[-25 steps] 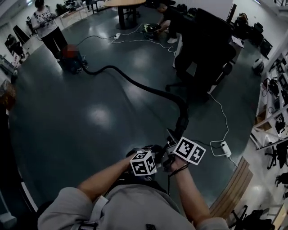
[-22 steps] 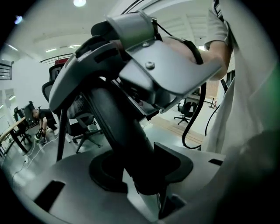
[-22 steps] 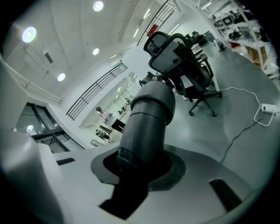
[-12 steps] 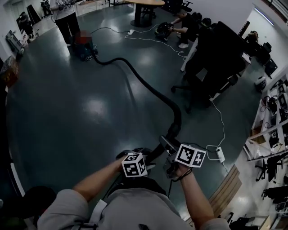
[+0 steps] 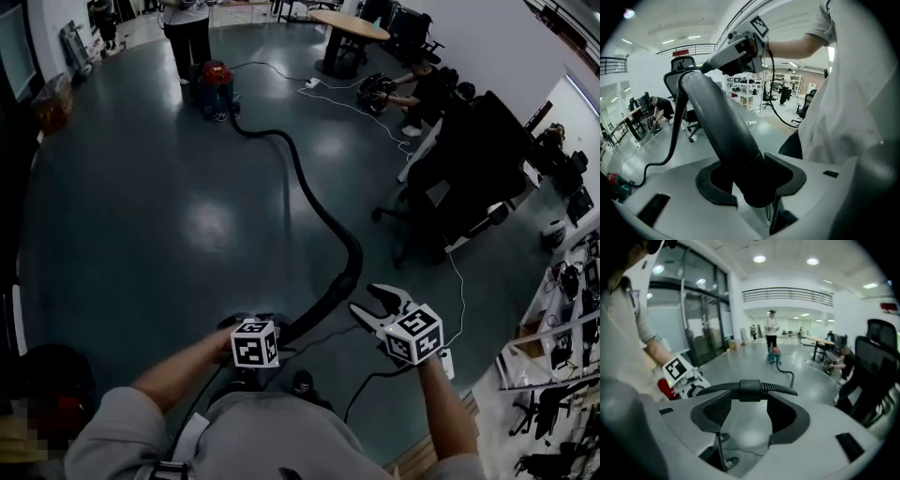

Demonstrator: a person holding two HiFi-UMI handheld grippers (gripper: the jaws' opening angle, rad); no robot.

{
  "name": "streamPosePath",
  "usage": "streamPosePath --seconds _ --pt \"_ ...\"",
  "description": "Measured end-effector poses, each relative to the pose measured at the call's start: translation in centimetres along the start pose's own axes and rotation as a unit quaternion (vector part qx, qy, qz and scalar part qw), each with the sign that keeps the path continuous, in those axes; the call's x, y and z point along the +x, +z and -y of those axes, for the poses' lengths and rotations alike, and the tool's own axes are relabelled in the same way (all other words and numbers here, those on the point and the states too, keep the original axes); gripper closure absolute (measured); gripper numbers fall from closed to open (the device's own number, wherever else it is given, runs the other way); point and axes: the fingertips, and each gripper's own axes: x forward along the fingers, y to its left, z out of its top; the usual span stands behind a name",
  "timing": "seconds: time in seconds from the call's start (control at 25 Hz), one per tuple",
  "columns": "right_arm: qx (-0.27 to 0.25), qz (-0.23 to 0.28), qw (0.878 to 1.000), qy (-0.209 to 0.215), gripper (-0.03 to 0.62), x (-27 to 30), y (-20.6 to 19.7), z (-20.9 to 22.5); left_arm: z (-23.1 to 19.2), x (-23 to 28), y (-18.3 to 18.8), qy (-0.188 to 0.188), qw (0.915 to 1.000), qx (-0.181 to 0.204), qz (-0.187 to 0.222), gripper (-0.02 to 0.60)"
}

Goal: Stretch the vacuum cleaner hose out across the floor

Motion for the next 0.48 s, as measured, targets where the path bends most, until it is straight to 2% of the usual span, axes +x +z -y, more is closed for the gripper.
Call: streamPosePath --seconds 0.08,0.16,0.2,0.28,0.36,0.48 --pt "-0.105 -0.034 0.993 0.037 0.370 0.3 -0.2 0.9 0.8 0.3 0.0 0.009 0.9997 0.002 -0.021 0.394" --pt "-0.196 -0.061 0.976 0.071 0.370 0.4 -0.8 1.7 1.6 0.4 0.3 0.020 0.9990 -0.008 -0.039 0.394" --pt "-0.240 -0.070 0.964 0.092 0.370 0.4 -1.1 1.6 1.9 0.3 0.4 0.025 0.9985 -0.015 -0.047 0.396" --pt "-0.330 -0.078 0.931 0.134 0.370 0.1 -1.3 1.0 2.1 -0.2 1.0 0.036 0.9971 -0.031 -0.059 0.397" --pt "-0.416 -0.078 0.892 0.159 0.370 0.3 -1.2 0.5 2.3 -0.8 1.4 0.046 0.9952 -0.048 -0.071 0.397" --pt "-0.502 -0.077 0.839 0.195 0.370 1.8 -1.1 0.2 4.0 -1.2 1.6 0.057 0.9912 -0.075 -0.093 0.397"
